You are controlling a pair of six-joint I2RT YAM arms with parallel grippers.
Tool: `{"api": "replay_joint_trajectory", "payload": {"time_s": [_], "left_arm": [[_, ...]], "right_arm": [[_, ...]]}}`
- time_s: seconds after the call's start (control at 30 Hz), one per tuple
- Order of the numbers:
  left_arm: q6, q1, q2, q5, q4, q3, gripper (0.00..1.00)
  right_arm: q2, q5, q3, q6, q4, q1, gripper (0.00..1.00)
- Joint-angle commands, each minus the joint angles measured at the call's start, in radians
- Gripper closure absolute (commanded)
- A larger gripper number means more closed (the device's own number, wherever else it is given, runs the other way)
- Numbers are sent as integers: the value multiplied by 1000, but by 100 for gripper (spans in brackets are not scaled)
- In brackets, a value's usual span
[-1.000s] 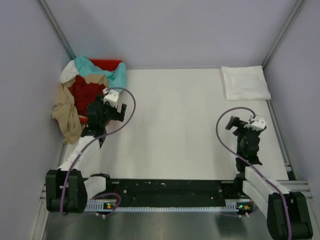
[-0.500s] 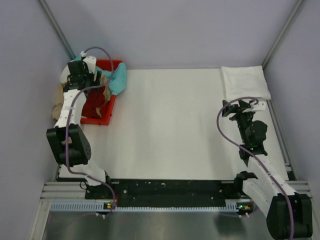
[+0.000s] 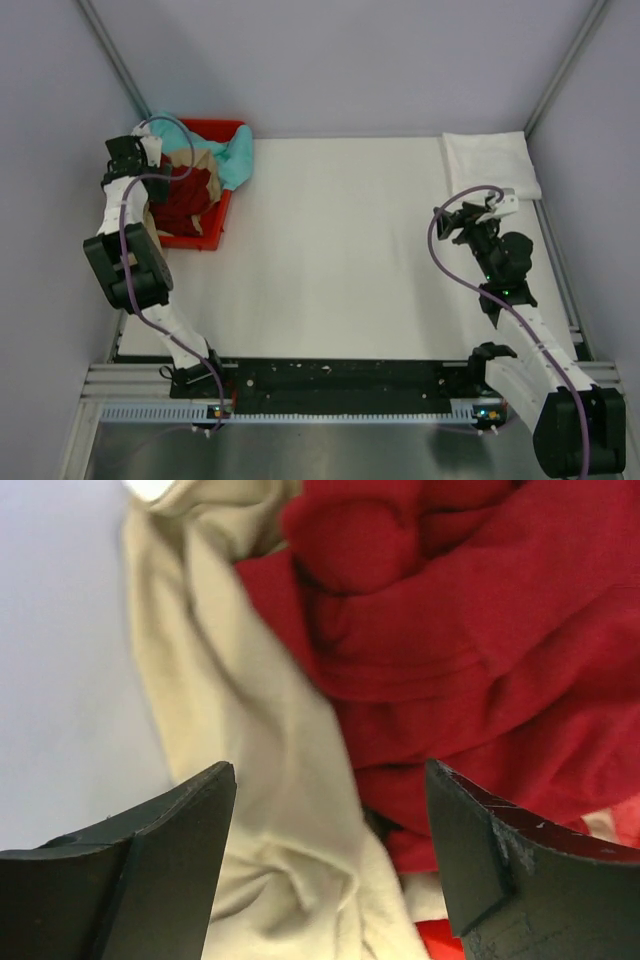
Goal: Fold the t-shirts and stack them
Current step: Grab crumpled tshirt from bin with the left arm
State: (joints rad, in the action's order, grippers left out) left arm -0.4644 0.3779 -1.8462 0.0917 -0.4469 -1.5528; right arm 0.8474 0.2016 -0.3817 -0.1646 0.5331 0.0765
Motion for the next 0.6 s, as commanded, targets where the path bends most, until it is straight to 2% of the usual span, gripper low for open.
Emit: {"api": "replay_joint_trajectory", "payload": {"time_s": [0.0, 0.1, 0.27, 0.37, 0.57], "left_arm": [[-72, -20, 21, -236, 2, -52, 21], [-54, -31, -7, -259, 30, -78, 19], [9, -31, -165, -244, -114, -268, 21], [20, -36, -218, -265, -127, -320, 23], [24, -50, -291, -196, -174, -415, 35]], "right_arm": [[4, 13, -42, 42, 4, 9, 28], [12, 7, -52, 59, -16, 9, 28], [-2, 1, -59, 82, -39, 9, 28], [-5, -5, -54, 94, -39, 11, 28], [-10, 4, -59, 94, -50, 12, 28]]}}
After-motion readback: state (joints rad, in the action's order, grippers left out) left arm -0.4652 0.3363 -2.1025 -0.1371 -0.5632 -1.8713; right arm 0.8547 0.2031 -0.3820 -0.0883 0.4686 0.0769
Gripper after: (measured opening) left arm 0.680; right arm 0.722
